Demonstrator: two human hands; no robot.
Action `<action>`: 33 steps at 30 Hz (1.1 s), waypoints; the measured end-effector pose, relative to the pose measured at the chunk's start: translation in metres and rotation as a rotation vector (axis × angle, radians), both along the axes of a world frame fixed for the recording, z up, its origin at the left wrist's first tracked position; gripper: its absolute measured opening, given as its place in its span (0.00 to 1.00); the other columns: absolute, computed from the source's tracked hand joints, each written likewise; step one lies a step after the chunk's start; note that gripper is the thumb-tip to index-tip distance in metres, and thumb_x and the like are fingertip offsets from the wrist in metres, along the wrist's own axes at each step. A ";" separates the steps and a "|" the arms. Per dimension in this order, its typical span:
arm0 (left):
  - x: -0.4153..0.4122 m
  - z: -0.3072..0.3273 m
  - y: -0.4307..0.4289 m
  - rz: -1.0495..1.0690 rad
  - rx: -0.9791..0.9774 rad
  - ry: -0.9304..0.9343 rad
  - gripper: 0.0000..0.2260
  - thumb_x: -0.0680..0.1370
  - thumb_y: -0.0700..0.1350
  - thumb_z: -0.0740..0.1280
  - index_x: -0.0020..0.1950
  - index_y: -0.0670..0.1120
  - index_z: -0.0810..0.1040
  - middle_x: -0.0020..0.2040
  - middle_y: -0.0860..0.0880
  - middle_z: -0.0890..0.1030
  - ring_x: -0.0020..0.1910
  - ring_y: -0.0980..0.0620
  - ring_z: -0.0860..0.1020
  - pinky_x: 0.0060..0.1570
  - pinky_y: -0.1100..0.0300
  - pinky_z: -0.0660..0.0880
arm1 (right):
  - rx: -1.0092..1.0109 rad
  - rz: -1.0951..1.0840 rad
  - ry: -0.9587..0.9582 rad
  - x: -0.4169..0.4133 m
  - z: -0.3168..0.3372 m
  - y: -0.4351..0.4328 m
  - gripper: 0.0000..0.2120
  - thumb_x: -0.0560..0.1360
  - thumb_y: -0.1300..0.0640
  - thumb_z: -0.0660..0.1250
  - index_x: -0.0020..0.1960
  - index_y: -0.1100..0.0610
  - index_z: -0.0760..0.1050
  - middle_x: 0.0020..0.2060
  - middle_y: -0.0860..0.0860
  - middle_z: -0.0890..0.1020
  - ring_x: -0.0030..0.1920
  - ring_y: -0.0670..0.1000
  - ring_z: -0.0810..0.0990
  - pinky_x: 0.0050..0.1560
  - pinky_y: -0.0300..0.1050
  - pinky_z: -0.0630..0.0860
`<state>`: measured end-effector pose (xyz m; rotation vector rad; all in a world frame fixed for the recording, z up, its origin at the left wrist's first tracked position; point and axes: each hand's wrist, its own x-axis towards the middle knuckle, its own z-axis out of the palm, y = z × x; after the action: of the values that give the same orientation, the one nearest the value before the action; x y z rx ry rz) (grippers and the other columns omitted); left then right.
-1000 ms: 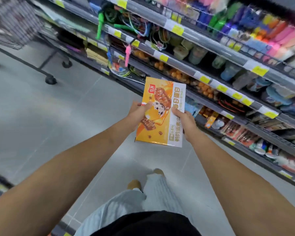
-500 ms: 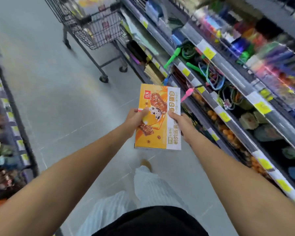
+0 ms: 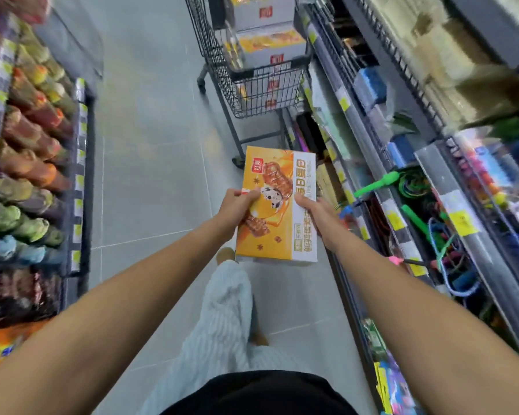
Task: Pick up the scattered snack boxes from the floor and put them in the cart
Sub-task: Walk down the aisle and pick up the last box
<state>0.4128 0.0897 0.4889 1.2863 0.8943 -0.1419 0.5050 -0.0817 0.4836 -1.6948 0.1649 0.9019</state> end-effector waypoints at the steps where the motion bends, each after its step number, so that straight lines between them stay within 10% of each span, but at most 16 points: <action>1: 0.011 -0.003 0.010 0.005 -0.009 -0.001 0.28 0.74 0.57 0.69 0.65 0.40 0.69 0.59 0.41 0.80 0.52 0.45 0.82 0.40 0.57 0.79 | -0.005 0.005 -0.003 0.012 -0.002 0.009 0.21 0.72 0.49 0.72 0.60 0.56 0.76 0.47 0.53 0.85 0.45 0.54 0.85 0.53 0.54 0.81; 7: 0.103 0.001 0.074 0.021 -0.002 -0.040 0.09 0.79 0.51 0.65 0.46 0.46 0.69 0.40 0.51 0.81 0.36 0.55 0.80 0.33 0.63 0.75 | -0.047 0.054 -0.048 0.109 0.004 0.078 0.24 0.72 0.47 0.72 0.61 0.61 0.74 0.47 0.55 0.85 0.43 0.54 0.84 0.53 0.53 0.80; 23: 0.336 0.024 0.241 -0.072 0.050 -0.054 0.24 0.73 0.59 0.69 0.60 0.43 0.72 0.53 0.44 0.82 0.47 0.46 0.82 0.45 0.52 0.80 | -0.044 -0.020 -0.022 0.311 0.033 0.228 0.12 0.76 0.47 0.66 0.37 0.52 0.76 0.26 0.47 0.83 0.30 0.47 0.81 0.36 0.39 0.74; 33: 0.484 0.016 0.327 -0.256 0.103 0.018 0.27 0.70 0.61 0.68 0.59 0.42 0.78 0.53 0.42 0.83 0.49 0.42 0.83 0.55 0.45 0.79 | 0.001 -0.215 0.048 0.434 0.010 0.310 0.10 0.71 0.46 0.71 0.45 0.52 0.81 0.39 0.52 0.86 0.39 0.52 0.85 0.42 0.44 0.80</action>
<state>0.8967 0.4168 0.5053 1.4950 0.7570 -0.3119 0.9386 0.2288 0.4941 -1.6204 0.3720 0.7809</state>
